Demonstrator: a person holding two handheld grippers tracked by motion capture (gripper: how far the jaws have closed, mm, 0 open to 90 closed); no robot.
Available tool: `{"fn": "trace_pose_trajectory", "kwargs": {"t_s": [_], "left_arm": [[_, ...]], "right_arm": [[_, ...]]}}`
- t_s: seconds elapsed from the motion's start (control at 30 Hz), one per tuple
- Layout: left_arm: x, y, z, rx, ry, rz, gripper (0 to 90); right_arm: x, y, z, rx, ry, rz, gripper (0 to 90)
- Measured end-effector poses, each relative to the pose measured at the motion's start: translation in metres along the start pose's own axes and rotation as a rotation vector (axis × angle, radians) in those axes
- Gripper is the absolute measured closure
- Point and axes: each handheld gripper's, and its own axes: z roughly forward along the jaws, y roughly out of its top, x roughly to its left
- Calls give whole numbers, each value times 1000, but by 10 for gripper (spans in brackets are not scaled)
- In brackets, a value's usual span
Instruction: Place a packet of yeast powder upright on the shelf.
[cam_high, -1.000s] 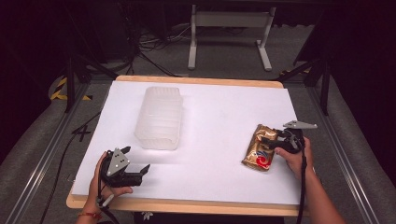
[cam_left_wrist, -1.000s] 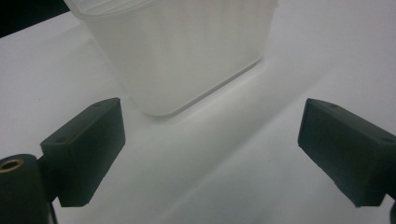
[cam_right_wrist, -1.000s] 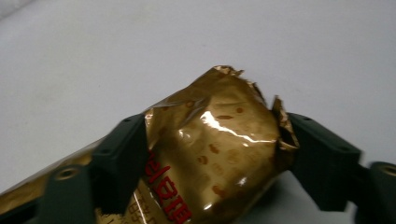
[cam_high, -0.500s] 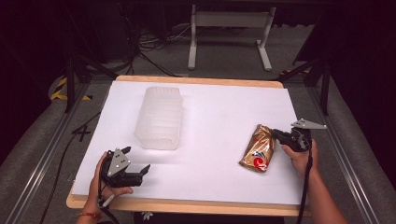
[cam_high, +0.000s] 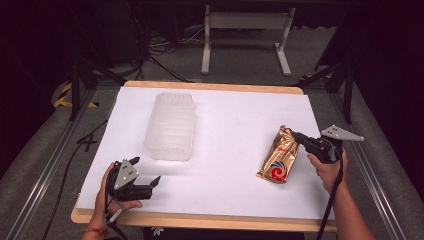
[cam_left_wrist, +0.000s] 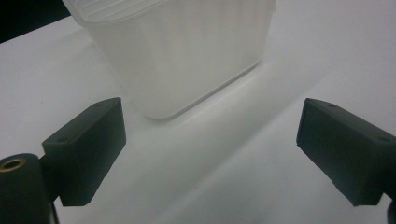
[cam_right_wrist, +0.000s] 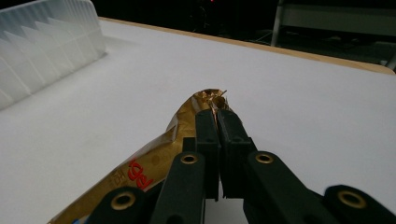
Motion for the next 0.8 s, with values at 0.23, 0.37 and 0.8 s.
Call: {"fn": "trace_pose_trajectory", "kwargs": {"t_s": [0.23, 0.37, 0.8], "left_arm": [[0, 0, 0, 0, -1, -1, 89], [1, 1, -2, -16, -2, -11, 89], [0, 1, -2, -14, 1, -12, 88]], "right_arm": [[6, 11, -11, -49, 20, -21, 892], [8, 15, -18, -69, 21, -26, 894], [18, 30, -36, -131, 39, -58, 898]]}}
